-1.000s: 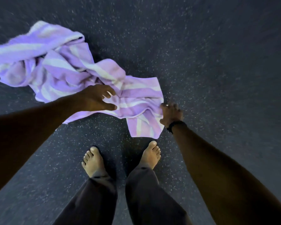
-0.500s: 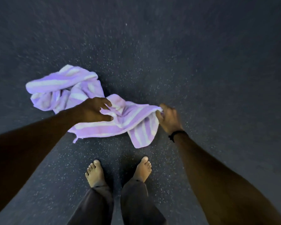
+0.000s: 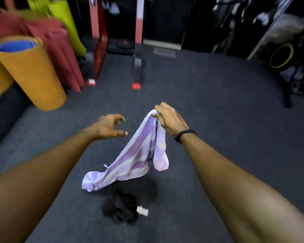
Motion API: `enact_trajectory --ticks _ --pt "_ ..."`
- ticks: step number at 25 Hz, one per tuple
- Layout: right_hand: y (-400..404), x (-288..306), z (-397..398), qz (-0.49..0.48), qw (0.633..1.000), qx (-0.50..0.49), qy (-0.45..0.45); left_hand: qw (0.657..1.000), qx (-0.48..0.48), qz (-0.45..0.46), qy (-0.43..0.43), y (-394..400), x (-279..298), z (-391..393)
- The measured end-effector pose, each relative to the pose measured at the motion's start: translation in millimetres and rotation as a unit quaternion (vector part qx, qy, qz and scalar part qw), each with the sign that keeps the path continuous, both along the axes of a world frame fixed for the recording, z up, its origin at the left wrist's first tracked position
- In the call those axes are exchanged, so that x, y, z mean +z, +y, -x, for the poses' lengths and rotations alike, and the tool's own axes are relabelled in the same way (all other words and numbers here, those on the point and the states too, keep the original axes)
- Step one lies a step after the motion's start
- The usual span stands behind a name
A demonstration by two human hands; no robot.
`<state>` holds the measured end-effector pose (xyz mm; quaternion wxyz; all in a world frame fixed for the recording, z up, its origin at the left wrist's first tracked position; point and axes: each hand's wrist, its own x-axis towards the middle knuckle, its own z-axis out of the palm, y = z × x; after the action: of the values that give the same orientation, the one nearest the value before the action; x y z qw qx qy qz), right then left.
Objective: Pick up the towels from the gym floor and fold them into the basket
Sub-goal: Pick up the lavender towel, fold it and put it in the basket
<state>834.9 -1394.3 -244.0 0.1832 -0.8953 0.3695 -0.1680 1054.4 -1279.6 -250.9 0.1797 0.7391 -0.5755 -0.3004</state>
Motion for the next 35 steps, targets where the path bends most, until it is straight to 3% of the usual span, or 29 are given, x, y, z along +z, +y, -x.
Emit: enact_trajectory --ticks 3,7,13,19,27,35 --pt "4 132 -26 0.06 0.995 0.006 -0.084 0.996 0.026 0.077 -0.031 13 113 -31" --pt "32 286 -56 0.213 0.973 0.028 -0.081 0.981 0.068 0.165 -0.072 62 248 -62" --pt "101 397 -104 0.327 0.927 0.145 -0.108 0.947 0.17 0.235 -0.14 188 363 -75" --pt "203 441 -146 0.35 0.872 0.302 -0.163 0.898 0.326 0.218 -0.201 359 396 -62" --pt "412 445 -205 0.248 0.809 0.485 -0.219 0.804 0.527 0.17 -0.217 625 395 17" --pt "690 435 -236 0.222 0.679 0.664 -0.222 0.691 0.68 0.11 -0.222 886 384 121"
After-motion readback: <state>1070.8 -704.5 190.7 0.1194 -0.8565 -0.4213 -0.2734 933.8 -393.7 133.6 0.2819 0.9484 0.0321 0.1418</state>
